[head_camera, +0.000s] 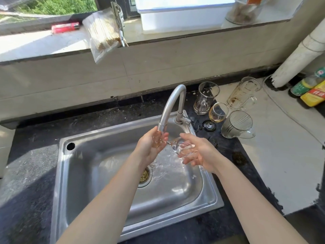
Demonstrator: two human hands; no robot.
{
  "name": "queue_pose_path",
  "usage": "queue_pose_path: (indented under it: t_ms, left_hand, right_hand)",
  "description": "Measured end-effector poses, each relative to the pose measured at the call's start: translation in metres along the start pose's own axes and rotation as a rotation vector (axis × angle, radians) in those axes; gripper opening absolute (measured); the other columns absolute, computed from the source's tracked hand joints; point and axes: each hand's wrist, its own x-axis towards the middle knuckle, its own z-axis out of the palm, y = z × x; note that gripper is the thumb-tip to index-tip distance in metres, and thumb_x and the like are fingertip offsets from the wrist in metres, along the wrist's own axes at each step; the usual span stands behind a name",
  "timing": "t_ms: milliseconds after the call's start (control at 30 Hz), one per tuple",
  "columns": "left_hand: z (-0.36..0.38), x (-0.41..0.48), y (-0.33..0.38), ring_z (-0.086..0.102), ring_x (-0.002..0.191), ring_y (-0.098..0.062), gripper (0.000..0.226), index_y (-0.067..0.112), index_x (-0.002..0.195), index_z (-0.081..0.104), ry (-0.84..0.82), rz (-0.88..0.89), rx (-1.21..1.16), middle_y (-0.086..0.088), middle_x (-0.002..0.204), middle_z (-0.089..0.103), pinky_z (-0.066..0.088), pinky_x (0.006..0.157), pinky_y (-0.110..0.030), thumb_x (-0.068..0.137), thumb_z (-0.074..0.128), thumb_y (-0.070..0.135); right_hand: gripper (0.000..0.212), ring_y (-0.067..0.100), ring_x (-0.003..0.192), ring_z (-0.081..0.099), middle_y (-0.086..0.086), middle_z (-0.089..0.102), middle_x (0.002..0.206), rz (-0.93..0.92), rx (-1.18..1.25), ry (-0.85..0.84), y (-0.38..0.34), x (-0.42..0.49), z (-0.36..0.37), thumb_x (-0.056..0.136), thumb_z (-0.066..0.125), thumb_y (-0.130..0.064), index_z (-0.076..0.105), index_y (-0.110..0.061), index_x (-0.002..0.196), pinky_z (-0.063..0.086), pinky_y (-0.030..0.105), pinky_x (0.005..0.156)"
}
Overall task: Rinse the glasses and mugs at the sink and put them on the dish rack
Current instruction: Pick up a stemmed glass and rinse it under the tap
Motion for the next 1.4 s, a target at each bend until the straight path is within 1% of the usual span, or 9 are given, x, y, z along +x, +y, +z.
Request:
queue_pose_path:
  t_ms: [267,400,567,633,833,967,1067,1233,1400]
  left_hand:
    - [0.011,-0.009,-0.002,0.073,0.075,-0.020,0.027,-0.001,0.102,0.059,-0.190,0.007,-0.482,-0.011,0.078,0.072,0.056,0.081,-0.035,0.099,0.033,0.004]
    - [0.012,-0.012,-0.008,0.070,0.071,-0.016,0.026,0.001,0.102,0.059,-0.205,-0.001,-0.414,-0.009,0.085,0.070,0.049,0.093,-0.038,0.097,0.034,0.004]
    - [0.017,-0.008,-0.010,0.052,0.042,-0.004,0.018,0.006,0.093,0.060,-0.042,0.011,-0.124,0.001,0.060,0.065,0.056,0.067,-0.022,0.099,0.043,0.011]
    - [0.021,-0.010,-0.010,0.050,0.039,-0.004,0.018,0.009,0.089,0.059,-0.007,-0.003,-0.022,0.002,0.059,0.061,0.056,0.065,-0.023,0.099,0.047,0.018]
    - [0.026,-0.014,-0.003,0.053,0.061,-0.014,0.026,0.013,0.077,0.055,0.112,0.135,0.479,-0.001,0.068,0.052,0.051,0.070,-0.030,0.094,0.057,0.033]
    - [0.019,-0.013,-0.011,0.050,0.065,-0.017,0.028,0.005,0.088,0.064,0.229,0.446,0.884,0.001,0.070,0.055,0.040,0.062,-0.029,0.095,0.052,0.029]
    - [0.017,-0.016,-0.012,0.045,0.059,-0.023,0.035,0.009,0.066,0.054,0.356,0.655,1.039,0.001,0.055,0.046,0.031,0.054,-0.033,0.096,0.053,0.028]
    - [0.017,-0.009,-0.003,0.055,0.075,-0.033,0.054,0.000,0.082,0.067,0.396,0.576,1.337,-0.015,0.072,0.064,0.040,0.067,-0.036,0.092,0.051,0.051]
    - [0.005,-0.007,0.000,0.062,0.086,-0.038,0.063,0.009,0.083,0.070,0.455,0.682,1.791,-0.015,0.083,0.067,0.042,0.067,-0.035,0.095,0.032,0.059]
  right_hand:
    - [0.047,0.019,0.049,0.050,0.020,0.064,0.081,0.158,0.510,-0.042,0.026,-0.001,0.007,0.082,0.065,-0.043,0.052,-0.003,0.102,0.040,0.019,0.037]
    - [0.042,0.019,0.047,0.048,0.013,0.054,0.077,0.207,0.657,0.018,0.041,0.009,0.017,0.084,0.063,-0.044,0.049,-0.005,0.093,0.037,0.019,0.035]
    - [0.043,0.018,0.047,0.046,0.012,0.053,0.080,0.236,0.645,0.084,0.054,0.014,0.019,0.085,0.061,-0.046,0.050,-0.005,0.090,0.033,0.018,0.033]
    - [0.042,0.018,0.047,0.046,0.013,0.055,0.080,0.233,0.648,0.099,0.056,0.014,0.018,0.085,0.062,-0.046,0.051,-0.005,0.088,0.032,0.018,0.033]
    - [0.039,0.019,0.045,0.048,0.012,0.054,0.076,0.166,0.596,0.211,0.053,0.012,0.021,0.089,0.058,-0.044,0.050,-0.006,0.085,0.033,0.019,0.034]
    - [0.035,0.020,0.052,0.053,0.010,0.052,0.085,0.013,0.496,0.311,0.046,0.010,0.037,0.096,0.050,-0.042,0.052,-0.007,0.099,0.039,0.026,0.046]
    - [0.036,0.019,0.052,0.055,0.009,0.053,0.093,-0.158,0.407,0.360,0.046,0.004,0.047,0.098,0.044,-0.043,0.052,-0.010,0.111,0.038,0.025,0.046]
    - [0.024,0.021,0.063,0.058,0.002,0.052,0.087,-0.372,0.195,0.507,0.049,-0.008,0.050,0.099,0.042,-0.042,0.044,-0.019,0.092,0.041,0.026,0.049]
    - [0.032,0.029,0.076,0.060,-0.005,0.051,0.079,-0.467,0.024,0.578,0.051,-0.009,0.050,0.093,0.045,-0.050,0.045,-0.018,0.093,0.052,0.050,0.072]
